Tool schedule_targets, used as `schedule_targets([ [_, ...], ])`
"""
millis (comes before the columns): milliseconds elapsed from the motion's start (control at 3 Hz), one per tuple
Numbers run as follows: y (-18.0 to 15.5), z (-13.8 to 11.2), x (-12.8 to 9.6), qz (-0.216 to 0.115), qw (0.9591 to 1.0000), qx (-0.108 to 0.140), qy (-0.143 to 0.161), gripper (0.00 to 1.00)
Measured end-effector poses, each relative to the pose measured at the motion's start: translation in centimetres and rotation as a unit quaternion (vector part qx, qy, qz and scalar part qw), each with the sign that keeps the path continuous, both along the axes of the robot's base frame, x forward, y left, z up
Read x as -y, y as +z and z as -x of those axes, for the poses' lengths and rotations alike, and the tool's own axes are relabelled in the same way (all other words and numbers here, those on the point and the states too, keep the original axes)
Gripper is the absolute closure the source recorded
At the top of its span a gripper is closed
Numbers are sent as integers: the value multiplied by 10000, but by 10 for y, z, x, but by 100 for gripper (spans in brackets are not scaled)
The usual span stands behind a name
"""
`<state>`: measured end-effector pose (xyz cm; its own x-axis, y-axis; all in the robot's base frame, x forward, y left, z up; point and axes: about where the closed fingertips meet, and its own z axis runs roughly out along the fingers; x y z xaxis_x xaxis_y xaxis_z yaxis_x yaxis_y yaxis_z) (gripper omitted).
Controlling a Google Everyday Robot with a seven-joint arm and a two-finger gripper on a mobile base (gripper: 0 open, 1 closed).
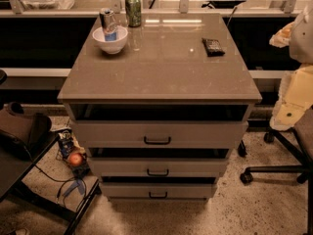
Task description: Open top drawer
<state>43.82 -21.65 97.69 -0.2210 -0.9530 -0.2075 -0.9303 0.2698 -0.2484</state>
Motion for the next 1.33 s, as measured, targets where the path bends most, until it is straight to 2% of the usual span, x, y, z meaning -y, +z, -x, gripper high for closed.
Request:
schedule_targets([
  [667,-11,-4,-7,-30,10000,-38,50,0],
  [1000,-49,-4,-24,-76,9998,-47,163,0],
  [1333,-110,0,-48,-238,9988,5,417,0],
])
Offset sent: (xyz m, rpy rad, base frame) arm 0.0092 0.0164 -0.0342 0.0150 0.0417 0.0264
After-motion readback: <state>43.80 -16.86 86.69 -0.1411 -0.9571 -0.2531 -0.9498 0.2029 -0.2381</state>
